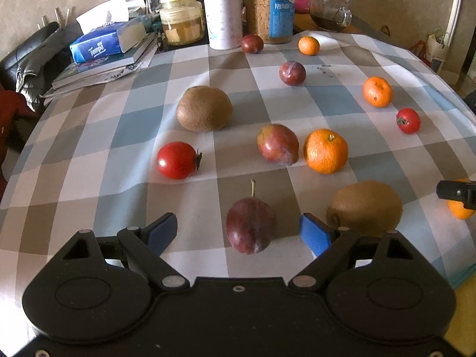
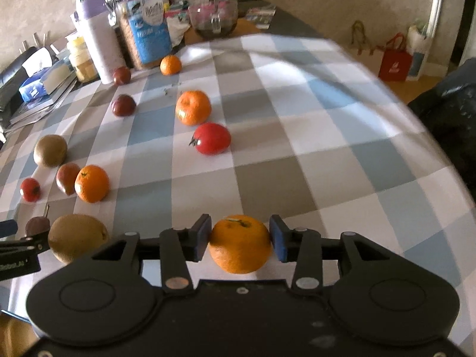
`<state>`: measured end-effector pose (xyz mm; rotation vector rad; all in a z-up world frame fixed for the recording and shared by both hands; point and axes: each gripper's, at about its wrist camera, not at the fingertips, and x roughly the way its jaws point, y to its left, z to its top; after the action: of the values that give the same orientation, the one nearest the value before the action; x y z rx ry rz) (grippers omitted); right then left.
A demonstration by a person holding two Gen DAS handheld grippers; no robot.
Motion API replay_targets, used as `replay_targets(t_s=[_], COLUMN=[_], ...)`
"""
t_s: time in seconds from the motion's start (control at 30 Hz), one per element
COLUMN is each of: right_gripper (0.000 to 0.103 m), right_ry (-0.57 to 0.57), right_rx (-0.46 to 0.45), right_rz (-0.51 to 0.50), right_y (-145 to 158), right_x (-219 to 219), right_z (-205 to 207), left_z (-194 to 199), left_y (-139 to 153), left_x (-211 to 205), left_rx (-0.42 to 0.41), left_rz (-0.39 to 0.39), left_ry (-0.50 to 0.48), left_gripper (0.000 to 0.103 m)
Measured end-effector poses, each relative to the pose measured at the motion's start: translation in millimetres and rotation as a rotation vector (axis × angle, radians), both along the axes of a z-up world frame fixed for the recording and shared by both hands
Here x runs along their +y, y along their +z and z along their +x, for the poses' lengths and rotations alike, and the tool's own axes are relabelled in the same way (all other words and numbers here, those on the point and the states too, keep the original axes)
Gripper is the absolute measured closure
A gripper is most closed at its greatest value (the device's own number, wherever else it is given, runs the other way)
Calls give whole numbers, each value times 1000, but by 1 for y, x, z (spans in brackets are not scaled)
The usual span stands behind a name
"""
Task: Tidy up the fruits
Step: 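Close the right tool on the orange while the left tool grasps the purple plum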
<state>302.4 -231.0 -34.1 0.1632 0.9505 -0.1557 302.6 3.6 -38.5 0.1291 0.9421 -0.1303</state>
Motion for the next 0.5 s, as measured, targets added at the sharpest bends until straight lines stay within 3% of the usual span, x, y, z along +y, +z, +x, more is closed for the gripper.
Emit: replay_targets(t_s=[0.23, 0.5], right_gripper=[58, 57], right_ry=[44, 19], right_rx=[-27, -57], right_rz=[-79, 5], right_y=[-7, -6], right_x=[14, 1], right_z=[-7, -9], left_z=[-2, 0], left_y=[-7, -10], left_x=[2, 6], left_rx=[-23, -32], left_rz=[-10, -45], left_ry=[27, 17], left_gripper=[14, 12])
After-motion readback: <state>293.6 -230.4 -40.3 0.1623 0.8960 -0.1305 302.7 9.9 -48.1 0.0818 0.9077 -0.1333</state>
